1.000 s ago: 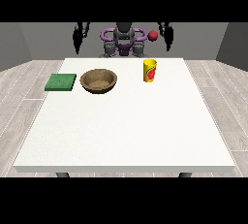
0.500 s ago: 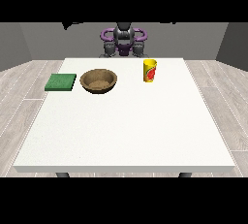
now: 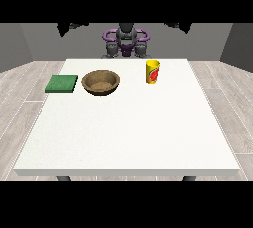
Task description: Pick the cup and pour the ball into the bowl, then pick the bowl and place it on the pad
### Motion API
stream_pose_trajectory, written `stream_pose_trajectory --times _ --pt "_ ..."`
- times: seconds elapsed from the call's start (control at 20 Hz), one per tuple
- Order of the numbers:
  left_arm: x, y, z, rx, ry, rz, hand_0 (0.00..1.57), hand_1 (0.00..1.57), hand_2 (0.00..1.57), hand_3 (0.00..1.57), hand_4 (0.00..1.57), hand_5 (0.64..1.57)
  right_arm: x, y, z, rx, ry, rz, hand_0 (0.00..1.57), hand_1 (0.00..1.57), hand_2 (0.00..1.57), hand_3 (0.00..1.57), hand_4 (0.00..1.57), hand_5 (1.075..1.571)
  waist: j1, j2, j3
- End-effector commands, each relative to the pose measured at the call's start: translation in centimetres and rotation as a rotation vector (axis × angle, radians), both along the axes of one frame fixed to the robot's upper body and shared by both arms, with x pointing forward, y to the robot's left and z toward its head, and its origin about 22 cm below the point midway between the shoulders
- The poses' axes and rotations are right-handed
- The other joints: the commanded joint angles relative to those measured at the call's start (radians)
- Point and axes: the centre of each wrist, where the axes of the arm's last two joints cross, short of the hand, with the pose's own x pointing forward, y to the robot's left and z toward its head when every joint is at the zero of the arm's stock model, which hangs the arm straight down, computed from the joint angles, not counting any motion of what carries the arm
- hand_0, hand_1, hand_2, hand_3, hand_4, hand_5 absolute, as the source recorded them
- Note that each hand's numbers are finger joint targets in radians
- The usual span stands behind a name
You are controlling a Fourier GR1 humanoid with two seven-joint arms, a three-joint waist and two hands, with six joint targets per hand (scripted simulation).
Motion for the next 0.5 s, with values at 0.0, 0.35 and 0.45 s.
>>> stream_pose_trajectory --times 0.0,0.35,0.45 --pt "0.5 2.1 -1.0 0.001 -0.079 0.004 0.00 0.00 0.00 0.00 0.00 1.536 0.5 0.3 -0.7 0.014 -0.055 0.017 0.00 0.00 0.00 0.00 0.00 1.570 -0.004 0.079 0.0001" --pt "2.2 -1.6 -6.0 0.028 -0.175 0.055 0.00 0.00 0.00 0.00 0.00 1.526 1.9 0.3 0.4 0.003 -0.156 0.058 0.00 0.00 0.00 0.00 0.00 1.571 -0.065 0.193 -0.0001" --pt "1.1 -1.6 -8.5 0.032 -0.141 0.041 0.00 0.00 0.00 0.00 0.00 1.523 1.5 -0.5 -0.4 -0.013 -0.100 0.035 0.00 0.00 0.00 0.00 0.00 1.571 -0.043 0.165 0.0000"
